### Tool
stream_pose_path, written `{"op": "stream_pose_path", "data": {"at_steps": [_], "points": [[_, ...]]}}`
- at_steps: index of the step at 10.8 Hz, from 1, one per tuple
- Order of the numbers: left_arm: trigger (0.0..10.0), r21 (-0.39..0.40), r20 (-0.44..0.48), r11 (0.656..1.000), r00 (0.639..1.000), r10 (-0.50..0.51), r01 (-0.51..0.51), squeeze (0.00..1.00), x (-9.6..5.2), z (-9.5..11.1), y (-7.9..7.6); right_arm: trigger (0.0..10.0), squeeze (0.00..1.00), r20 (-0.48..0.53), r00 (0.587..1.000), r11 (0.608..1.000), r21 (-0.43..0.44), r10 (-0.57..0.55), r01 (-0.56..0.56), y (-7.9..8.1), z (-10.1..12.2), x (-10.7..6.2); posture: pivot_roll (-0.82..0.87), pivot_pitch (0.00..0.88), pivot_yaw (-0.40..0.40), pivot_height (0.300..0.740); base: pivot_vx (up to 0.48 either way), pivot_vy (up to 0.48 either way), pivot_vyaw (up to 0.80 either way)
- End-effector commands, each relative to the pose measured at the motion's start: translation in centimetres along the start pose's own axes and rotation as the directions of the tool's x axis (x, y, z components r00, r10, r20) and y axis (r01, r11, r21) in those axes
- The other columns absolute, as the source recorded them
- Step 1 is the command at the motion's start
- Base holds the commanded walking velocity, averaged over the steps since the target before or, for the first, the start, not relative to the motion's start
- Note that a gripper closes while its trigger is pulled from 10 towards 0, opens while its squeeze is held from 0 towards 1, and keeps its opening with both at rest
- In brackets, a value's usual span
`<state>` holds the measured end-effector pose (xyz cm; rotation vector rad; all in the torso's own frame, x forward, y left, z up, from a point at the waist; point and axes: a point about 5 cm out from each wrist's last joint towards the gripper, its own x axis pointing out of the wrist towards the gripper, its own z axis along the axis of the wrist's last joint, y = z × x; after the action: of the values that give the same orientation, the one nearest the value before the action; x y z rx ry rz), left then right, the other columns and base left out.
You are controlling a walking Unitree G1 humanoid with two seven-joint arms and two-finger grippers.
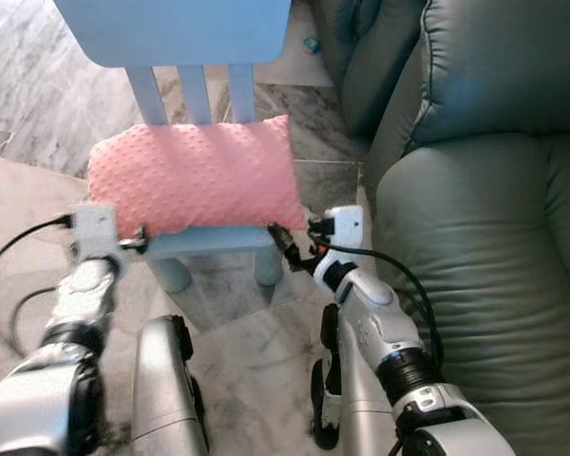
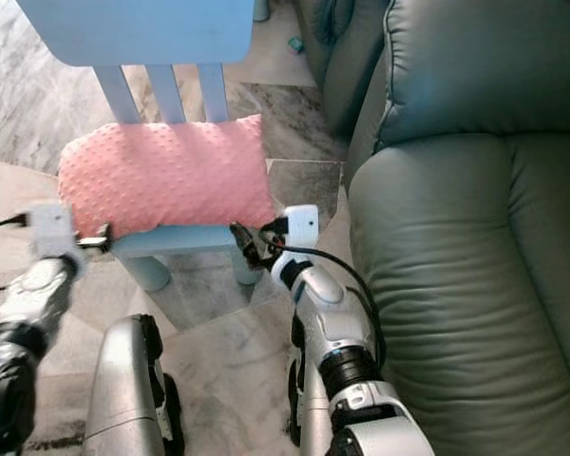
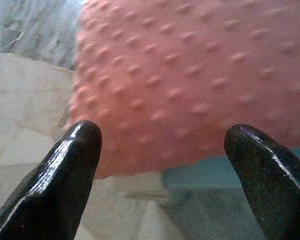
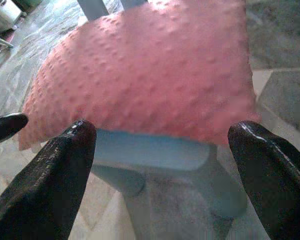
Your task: Move the pillow to the sofa
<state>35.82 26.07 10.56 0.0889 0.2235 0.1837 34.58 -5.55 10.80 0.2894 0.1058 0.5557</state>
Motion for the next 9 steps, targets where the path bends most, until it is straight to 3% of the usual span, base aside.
{"op": "stream_pose_path", "data": {"at_steps": [1, 4, 6, 9], "points": [[10.0, 0.021, -0.041, 0.999, 0.999, 0.025, -0.024, 0.00, -0.3, -1.0, 0.4, 10.0, 0.00, -0.026, 0.999, 0.999, 0.035, -0.022, 0.023, -0.4, -1.1, -0.5, -0.13, 0.431, -0.059, 0.542, 0.000, 0.000, 0.00], [10.0, 0.057, -0.010, 0.993, 0.995, 0.099, -0.099, 0.00, -0.2, -0.1, 2.3, 10.0, 0.00, -0.050, 0.999, 0.993, 0.121, -0.011, 0.016, -0.4, -2.1, -0.4, -0.12, 0.437, -0.053, 0.542, 0.000, 0.000, 0.00], [10.0, 0.021, -0.058, 0.991, 0.990, 0.131, -0.130, 0.00, -0.8, -1.5, 3.5, 10.0, 0.00, -0.026, 1.000, 0.997, 0.077, -0.017, 0.019, 0.0, -1.7, 0.2, -0.09, 0.436, -0.047, 0.542, 0.000, 0.000, 0.00], [10.0, 0.012, -0.061, 0.993, 0.991, 0.120, -0.120, 0.00, -0.7, -1.4, 2.9, 10.0, 0.00, 0.007, 0.997, 0.997, -0.007, -0.072, 0.072, -0.8, -0.8, 0.0, -0.10, 0.428, -0.042, 0.542, 0.000, 0.000, 0.00]]}}
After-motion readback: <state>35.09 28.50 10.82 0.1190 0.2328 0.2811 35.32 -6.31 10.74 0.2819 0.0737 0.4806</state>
